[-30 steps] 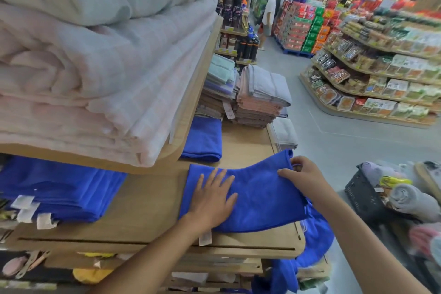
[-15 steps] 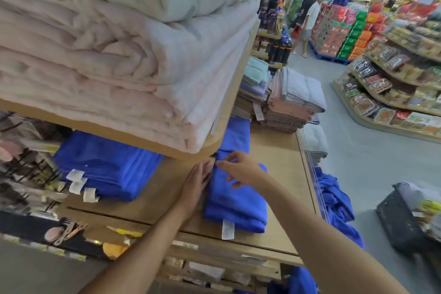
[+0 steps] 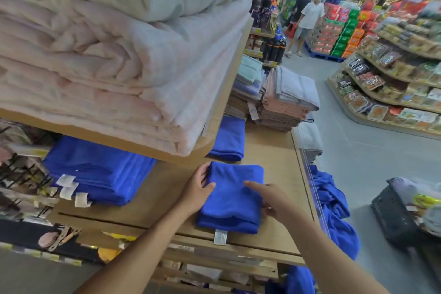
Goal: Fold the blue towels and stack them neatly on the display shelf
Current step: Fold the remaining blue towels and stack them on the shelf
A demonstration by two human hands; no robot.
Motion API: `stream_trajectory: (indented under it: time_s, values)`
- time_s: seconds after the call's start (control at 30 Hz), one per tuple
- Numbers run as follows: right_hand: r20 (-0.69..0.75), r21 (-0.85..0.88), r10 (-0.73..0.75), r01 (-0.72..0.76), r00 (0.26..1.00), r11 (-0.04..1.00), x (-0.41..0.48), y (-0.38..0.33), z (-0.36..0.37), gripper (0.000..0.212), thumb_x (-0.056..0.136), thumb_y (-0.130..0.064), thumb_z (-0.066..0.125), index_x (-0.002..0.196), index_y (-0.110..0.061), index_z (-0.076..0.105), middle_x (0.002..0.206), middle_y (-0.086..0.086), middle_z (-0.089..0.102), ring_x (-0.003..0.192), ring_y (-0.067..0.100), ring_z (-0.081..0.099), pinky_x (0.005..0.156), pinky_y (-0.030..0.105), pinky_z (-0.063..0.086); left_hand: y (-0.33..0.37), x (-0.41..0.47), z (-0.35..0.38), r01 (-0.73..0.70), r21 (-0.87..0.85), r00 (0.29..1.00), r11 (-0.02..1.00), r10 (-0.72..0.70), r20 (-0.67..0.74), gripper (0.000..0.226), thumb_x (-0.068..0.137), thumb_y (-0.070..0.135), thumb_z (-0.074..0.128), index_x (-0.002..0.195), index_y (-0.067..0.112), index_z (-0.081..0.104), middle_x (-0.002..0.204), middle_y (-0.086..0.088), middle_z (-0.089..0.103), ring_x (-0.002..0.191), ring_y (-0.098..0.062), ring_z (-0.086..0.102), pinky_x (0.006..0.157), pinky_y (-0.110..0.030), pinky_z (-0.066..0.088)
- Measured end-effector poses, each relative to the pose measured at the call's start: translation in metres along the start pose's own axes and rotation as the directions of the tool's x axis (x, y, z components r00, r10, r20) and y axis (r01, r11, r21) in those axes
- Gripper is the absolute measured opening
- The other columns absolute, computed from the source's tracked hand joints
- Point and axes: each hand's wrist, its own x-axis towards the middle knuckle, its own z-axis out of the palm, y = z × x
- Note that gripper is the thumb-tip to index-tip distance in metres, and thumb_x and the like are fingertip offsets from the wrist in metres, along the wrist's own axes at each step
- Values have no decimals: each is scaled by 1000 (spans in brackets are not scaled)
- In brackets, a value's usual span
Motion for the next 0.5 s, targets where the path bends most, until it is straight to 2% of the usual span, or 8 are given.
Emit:
stream_trajectory:
  time_s: [0.03, 0.1, 0.13, 0.23, 0.3, 0.4, 0.47, 0.5]
  values:
    - [20, 38, -11, 10, 1000, 999, -1, -1, 4, 52, 73, -48, 86, 104, -11, 69, 85, 0, 68, 65, 14, 64, 47, 21, 46, -3, 1, 0, -8, 42, 1000, 999, 8, 3, 64, 91, -16, 55, 149, 3, 37, 147, -6, 46, 137, -13, 44, 106, -13, 40]
    - [29, 104, -77, 73, 997, 992, -2, -3, 13, 43, 74, -36, 88, 105, -12, 71, 100, 6, 76, 87, 21, 73, 66, 31, 58, -9, 2, 0, -32, 109, 999, 994, 31, 7, 65, 90, -12, 60, 148, 9, 40, 146, -2, 48, 139, -13, 44, 115, -25, 37]
    - [15, 123, -129, 127, 991, 984, -3, -3, 17, 36, 76, -28, 88, 104, -13, 71, 104, 8, 77, 94, 23, 74, 76, 36, 61, -10, 1, 0, -40, 117, 999, 992, 40, 2, 65, 90, -11, 61, 146, 14, 42, 145, 1, 48, 139, -12, 44, 115, -25, 37]
    - [-25, 182, -272, 272, 962, 945, -10, -1, 24, 31, 79, -12, 83, 106, -17, 70, 104, 7, 78, 95, 22, 75, 85, 41, 61, -8, -3, 1, -49, 41, 999, 998, 50, -22, 67, 89, -13, 62, 139, 27, 42, 137, 11, 51, 130, 2, 48, 101, -8, 39]
    - [-17, 201, -342, 338, 940, 919, -17, -2, 23, 35, 79, -10, 83, 109, -18, 69, 102, 2, 78, 94, 19, 75, 85, 42, 62, -1, -6, 0, -38, -73, 998, 997, 34, -55, 65, 89, -10, 66, 135, 30, 45, 135, 13, 55, 122, 10, 54, 94, -7, 44]
    - [29, 216, -429, 413, 903, 885, -24, -13, 11, 46, 71, -18, 88, 112, -16, 68, 104, 1, 78, 97, 20, 75, 85, 43, 61, 19, -11, -2, 38, -294, 999, 955, -46, -22, 50, 92, 21, 74, 137, 29, 53, 140, 5, 62, 128, -2, 57, 99, -20, 50]
    - [79, 279, -447, 411, 891, 868, -23, -23, -2, 55, 66, -22, 89, 116, -14, 67, 108, 5, 78, 100, 25, 75, 85, 45, 61, 33, -12, -2, 172, -367, 981, 914, -125, 148, 53, 94, 50, 66, 142, 30, 54, 142, 4, 61, 133, -13, 56, 106, -34, 47]
    - [103, 313, -441, 391, 892, 865, -20, -29, -8, 57, 67, -22, 90, 119, -14, 66, 111, 6, 77, 101, 27, 75, 84, 45, 61, 38, -13, -3, 286, -398, 947, 871, -195, 254, 55, 94, 58, 63, 141, 29, 57, 142, 2, 62, 132, -17, 57, 106, -37, 48]
